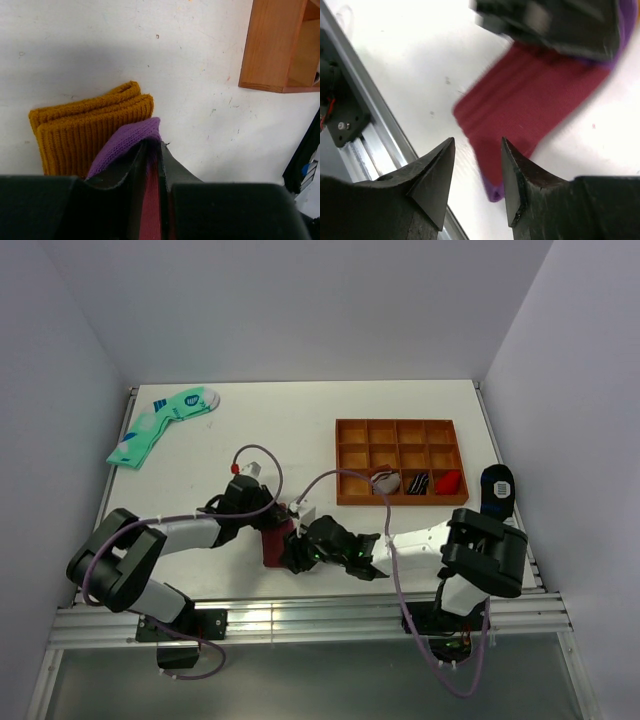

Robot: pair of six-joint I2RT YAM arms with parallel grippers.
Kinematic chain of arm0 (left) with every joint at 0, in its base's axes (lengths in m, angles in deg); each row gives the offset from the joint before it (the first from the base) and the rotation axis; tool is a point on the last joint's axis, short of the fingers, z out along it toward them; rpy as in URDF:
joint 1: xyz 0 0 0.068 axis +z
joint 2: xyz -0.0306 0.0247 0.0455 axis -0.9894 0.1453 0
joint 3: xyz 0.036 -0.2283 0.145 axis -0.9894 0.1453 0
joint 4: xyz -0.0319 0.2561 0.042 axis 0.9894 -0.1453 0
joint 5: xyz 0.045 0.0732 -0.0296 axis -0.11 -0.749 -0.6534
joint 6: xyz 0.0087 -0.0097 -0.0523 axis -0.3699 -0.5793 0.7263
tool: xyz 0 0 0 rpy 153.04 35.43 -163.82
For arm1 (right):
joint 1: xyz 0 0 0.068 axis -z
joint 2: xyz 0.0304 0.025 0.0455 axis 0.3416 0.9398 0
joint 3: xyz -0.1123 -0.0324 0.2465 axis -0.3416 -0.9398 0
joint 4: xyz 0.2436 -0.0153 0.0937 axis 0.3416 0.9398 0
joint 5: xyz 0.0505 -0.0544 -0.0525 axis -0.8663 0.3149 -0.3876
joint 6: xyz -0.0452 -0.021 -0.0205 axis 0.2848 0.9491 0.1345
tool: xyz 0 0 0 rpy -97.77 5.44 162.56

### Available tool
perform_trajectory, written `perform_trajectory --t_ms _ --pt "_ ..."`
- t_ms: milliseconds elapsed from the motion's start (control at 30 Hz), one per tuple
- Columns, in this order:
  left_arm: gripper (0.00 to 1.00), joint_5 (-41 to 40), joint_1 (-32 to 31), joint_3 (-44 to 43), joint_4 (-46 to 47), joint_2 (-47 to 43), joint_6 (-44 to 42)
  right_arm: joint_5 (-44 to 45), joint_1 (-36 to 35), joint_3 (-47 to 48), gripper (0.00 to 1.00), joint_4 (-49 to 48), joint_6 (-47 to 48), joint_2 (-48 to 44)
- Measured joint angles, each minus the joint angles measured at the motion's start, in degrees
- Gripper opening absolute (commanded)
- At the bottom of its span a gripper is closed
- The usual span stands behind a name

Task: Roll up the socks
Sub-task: Roll the sock at the center of the board.

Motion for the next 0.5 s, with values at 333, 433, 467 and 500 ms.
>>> perform_trajectory --t_ms 333,433,467,500 --pt "0.25 1.88 0.44 -0.87 -1.36 -0.07 -2.80 3.89 -1.44 7.56 0.50 11.43 11.76 -4.66" --pt "0.26 2.23 0.48 -1.14 -2.58 -0.96 -3.04 3.76 -0.59 7.58 0.49 13.70 14.01 -5.81" --pt "0.26 2.23 0.48 -1.25 -3.26 -1.51 -3.21 3.76 -0.44 7.58 0.49 14.32 14.53 -6.10" --pt "0.26 2.23 0.48 -1.29 -3.67 -1.99 -3.34 3.74 -0.31 7.56 0.49 15.02 15.06 -6.49"
